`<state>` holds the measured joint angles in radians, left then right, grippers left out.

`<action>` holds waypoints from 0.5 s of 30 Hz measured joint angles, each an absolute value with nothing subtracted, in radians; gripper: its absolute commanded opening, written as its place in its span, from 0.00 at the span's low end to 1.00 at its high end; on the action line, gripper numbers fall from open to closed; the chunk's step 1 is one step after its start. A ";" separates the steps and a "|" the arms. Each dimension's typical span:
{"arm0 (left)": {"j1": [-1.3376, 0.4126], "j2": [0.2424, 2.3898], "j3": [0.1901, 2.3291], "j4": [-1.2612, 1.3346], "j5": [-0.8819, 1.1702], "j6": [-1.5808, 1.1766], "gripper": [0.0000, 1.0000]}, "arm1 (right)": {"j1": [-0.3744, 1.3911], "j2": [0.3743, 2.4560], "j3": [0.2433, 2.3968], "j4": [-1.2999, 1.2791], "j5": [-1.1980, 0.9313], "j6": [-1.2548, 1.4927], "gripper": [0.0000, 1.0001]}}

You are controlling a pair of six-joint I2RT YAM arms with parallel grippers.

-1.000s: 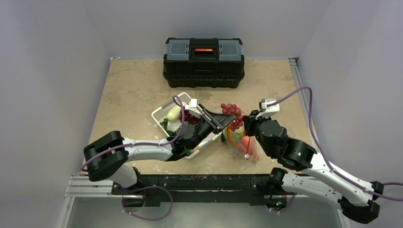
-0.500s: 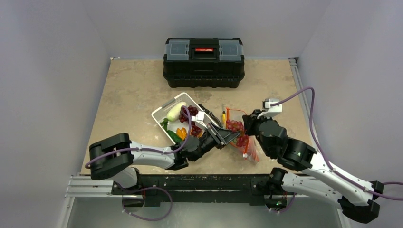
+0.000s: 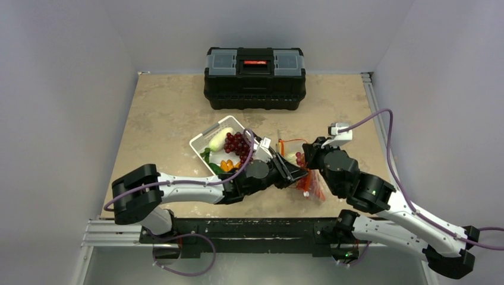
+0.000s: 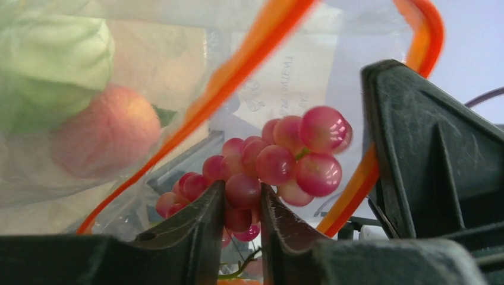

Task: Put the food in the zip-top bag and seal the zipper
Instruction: Place the fake fruit in the zipper food storage bag.

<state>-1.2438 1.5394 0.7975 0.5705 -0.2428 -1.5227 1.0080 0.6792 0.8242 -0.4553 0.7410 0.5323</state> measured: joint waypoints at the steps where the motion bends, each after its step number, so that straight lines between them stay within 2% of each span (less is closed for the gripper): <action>1: -1.238 1.536 0.811 0.535 -0.227 -1.536 0.35 | 1.008 0.679 0.824 -0.455 0.741 0.532 0.00; 3: -1.218 1.528 0.838 0.450 -0.177 -1.561 0.52 | 1.008 0.678 0.824 -0.455 0.741 0.532 0.00; 4: -1.207 1.525 0.849 0.408 -0.159 -1.575 0.58 | 1.008 0.678 0.824 -0.455 0.741 0.532 0.00; 9: -1.173 1.491 0.891 0.200 -0.115 -1.586 0.76 | 1.008 0.678 0.824 -0.456 0.741 0.532 0.00; 15: -1.157 1.402 0.940 -0.003 -0.110 -1.525 0.77 | 1.008 0.667 0.824 -0.456 0.741 0.532 0.00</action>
<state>-1.1572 1.4017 0.9401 -0.0032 -0.1104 -1.5246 1.0080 0.6666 0.8242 -0.4564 0.7410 0.5316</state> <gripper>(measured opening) 0.767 0.005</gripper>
